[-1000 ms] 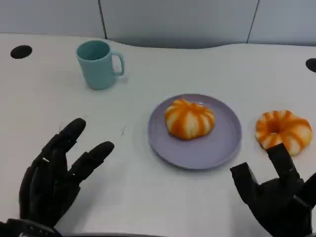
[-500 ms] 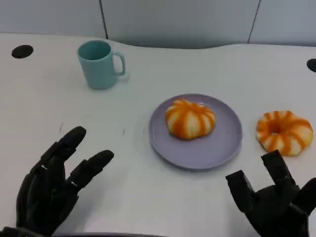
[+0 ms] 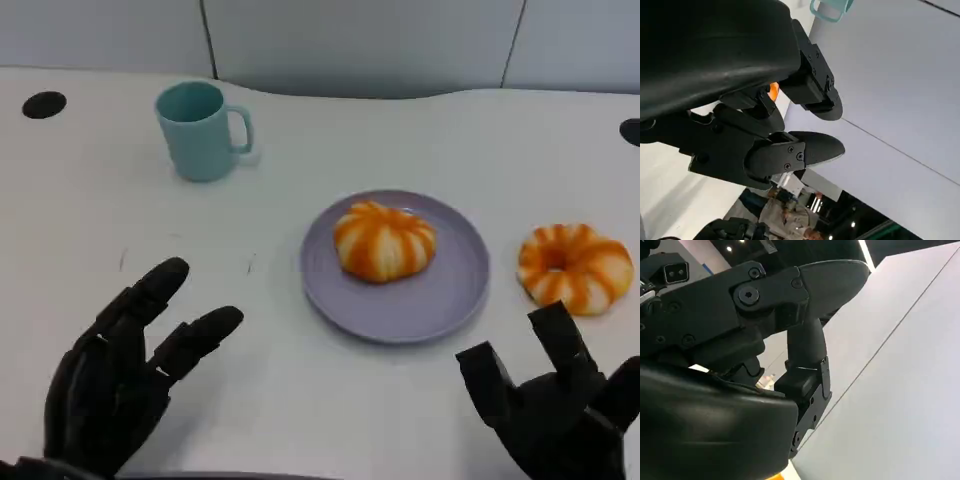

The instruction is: Grasp the bread from the table and place it into the plate.

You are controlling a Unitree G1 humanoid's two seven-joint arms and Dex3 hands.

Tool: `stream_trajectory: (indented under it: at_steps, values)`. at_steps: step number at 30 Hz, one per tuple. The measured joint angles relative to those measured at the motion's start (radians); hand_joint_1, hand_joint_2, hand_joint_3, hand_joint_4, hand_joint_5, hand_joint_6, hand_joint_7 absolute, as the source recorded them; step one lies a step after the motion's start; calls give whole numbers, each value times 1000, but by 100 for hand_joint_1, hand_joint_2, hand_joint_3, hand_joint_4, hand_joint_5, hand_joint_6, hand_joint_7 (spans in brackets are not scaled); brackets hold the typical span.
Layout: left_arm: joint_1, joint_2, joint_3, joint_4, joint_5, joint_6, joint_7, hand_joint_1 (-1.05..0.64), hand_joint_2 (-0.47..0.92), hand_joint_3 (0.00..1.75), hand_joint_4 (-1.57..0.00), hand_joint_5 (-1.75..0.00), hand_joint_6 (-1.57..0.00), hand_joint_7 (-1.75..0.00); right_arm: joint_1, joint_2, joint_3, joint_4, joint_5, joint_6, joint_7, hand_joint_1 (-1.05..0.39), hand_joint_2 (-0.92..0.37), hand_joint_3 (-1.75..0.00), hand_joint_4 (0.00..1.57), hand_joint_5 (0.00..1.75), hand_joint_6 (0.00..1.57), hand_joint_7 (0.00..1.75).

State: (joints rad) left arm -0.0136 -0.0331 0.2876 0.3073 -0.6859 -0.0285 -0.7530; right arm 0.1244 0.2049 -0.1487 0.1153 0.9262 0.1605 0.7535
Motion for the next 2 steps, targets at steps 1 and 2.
stream_trajectory:
  at_steps: [1, 2]
  values:
    - [0, -1, 0, -1, 0, 0, 0, -60, 92, 55, -65, -52, -75, -3, 0, 0, 0, 0, 0, 0, 0, -61, -92, -16, 93, 175, 69, 175]
    - [0, -3, 1, -1, 0, 0, 0, -60, 92, 55, -66, -53, -76, -3, -1, 0, -2, 0, 1, 2, 0, -61, -92, -17, 93, 175, 69, 175]
